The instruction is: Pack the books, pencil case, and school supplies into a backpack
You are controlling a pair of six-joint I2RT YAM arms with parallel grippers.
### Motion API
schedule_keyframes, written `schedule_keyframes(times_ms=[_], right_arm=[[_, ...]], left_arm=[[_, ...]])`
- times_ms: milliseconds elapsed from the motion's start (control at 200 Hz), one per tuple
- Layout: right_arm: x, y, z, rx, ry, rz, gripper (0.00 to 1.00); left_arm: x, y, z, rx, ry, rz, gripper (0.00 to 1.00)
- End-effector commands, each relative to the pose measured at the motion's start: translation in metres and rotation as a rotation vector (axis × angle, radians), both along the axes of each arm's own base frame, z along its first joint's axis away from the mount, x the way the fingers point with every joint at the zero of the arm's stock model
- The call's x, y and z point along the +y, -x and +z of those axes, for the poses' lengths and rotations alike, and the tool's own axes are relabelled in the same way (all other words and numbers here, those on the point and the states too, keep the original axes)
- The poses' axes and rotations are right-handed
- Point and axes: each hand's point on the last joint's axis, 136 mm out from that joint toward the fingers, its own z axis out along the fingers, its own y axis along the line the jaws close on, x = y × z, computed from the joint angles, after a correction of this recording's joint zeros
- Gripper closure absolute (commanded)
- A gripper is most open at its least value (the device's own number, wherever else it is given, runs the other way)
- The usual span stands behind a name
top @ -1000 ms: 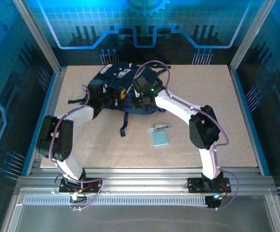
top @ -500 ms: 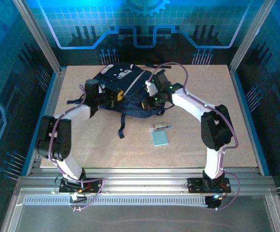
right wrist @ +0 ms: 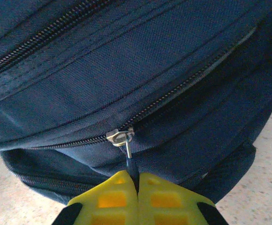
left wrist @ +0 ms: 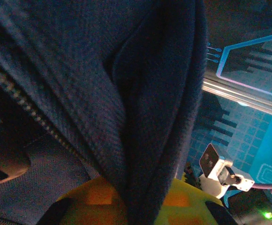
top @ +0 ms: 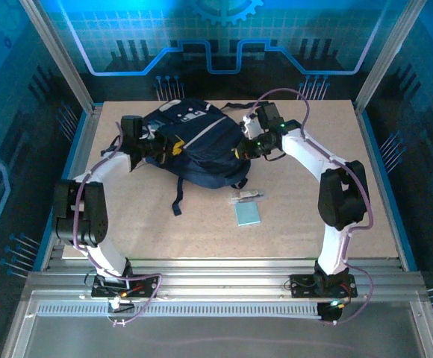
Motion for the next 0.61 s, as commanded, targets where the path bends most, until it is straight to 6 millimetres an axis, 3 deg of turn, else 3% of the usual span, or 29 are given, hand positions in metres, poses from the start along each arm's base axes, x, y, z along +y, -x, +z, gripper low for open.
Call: schedule_keyframes(times_ms=[0, 95, 215, 340, 440, 600], right_arm=[[0.007, 0.025, -0.014, 0.143, -0.022, 0.028, 1.00], [0.059, 0.047, 0.000, 0.178, -0.152, 0.153, 1.00], [0.118, 0.071, 0.024, 0.165, -0.266, 0.284, 1.00], [0.164, 0.075, 0.044, 0.135, -0.344, 0.340, 1.00], [0.185, 0.064, 0.048, 0.121, -0.374, 0.325, 1.00], [0.202, 0.048, 0.051, 0.109, -0.420, 0.312, 1.00]], left_arm=[[0.043, -0.034, 0.042, -0.195, -0.096, 0.043, 1.00], [0.047, -0.055, 0.039, -0.195, -0.118, 0.036, 0.86], [0.048, -0.070, 0.040, -0.182, -0.141, 0.018, 0.44], [0.055, -0.057, 0.047, -0.187, -0.193, 0.043, 0.03], [0.061, -0.034, 0.047, -0.172, -0.225, 0.065, 0.01], [0.066, 0.010, 0.039, -0.130, -0.225, 0.146, 0.01]])
